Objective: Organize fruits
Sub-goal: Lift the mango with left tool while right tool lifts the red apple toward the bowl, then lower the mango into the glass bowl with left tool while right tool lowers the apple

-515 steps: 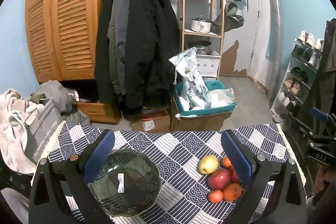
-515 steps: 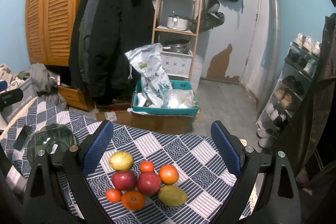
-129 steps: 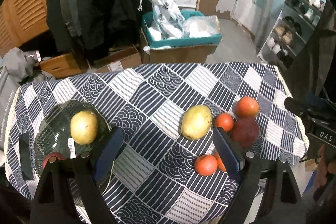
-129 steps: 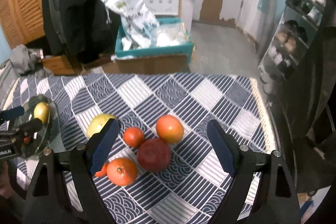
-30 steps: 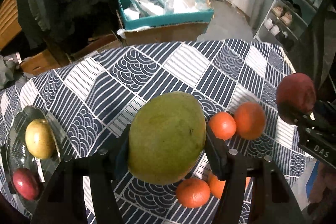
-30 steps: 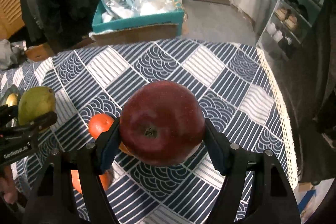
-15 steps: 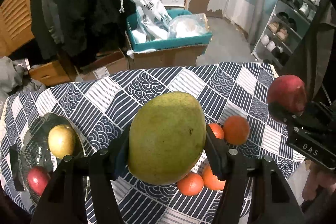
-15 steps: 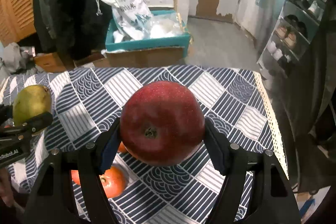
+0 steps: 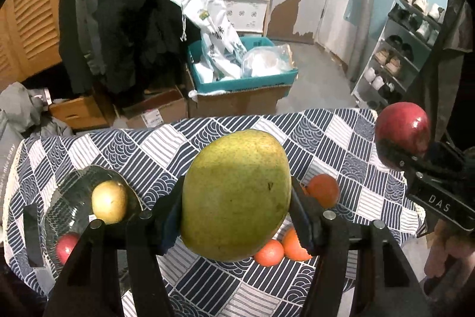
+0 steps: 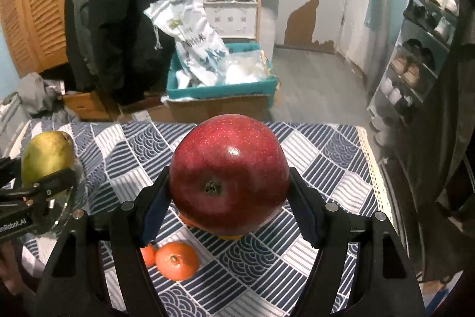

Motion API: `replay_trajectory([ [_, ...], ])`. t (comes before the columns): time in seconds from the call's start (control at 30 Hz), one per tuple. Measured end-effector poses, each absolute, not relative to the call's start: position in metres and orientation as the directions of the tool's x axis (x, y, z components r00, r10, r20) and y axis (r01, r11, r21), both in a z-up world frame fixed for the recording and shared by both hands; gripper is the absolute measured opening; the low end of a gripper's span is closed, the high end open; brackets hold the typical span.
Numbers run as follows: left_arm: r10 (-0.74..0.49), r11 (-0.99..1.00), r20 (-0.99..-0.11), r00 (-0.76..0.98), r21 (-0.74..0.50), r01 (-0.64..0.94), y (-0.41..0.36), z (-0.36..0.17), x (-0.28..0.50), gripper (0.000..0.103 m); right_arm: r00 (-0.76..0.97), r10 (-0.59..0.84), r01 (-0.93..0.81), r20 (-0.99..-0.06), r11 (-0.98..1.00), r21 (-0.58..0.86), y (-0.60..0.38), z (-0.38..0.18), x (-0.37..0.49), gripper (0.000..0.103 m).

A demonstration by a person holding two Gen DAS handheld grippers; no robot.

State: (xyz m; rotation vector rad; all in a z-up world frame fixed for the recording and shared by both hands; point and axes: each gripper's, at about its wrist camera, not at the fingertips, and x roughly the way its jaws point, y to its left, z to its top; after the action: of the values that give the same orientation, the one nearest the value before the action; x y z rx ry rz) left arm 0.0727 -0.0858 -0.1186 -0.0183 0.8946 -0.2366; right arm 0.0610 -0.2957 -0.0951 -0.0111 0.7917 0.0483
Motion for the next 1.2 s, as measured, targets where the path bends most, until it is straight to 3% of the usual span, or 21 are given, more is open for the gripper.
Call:
replay_trajectory([
  [0.57,-0.195,0.981,-0.746,0.637,-0.14,0.136,-0.041,-0.095,0.056,0.065,0.742,0.108,-0.145,-0.662,0.989,-0.001,-0.251,-0.062,0.05,0.074],
  [1.2,-0.119,0.988,-0.751,0.65,-0.154,0.003,0.03,-0.098,0.049,0.065,0.7,0.213,-0.289,-0.682,0.957,0.003,-0.164,-0.064,0.07,0.074],
])
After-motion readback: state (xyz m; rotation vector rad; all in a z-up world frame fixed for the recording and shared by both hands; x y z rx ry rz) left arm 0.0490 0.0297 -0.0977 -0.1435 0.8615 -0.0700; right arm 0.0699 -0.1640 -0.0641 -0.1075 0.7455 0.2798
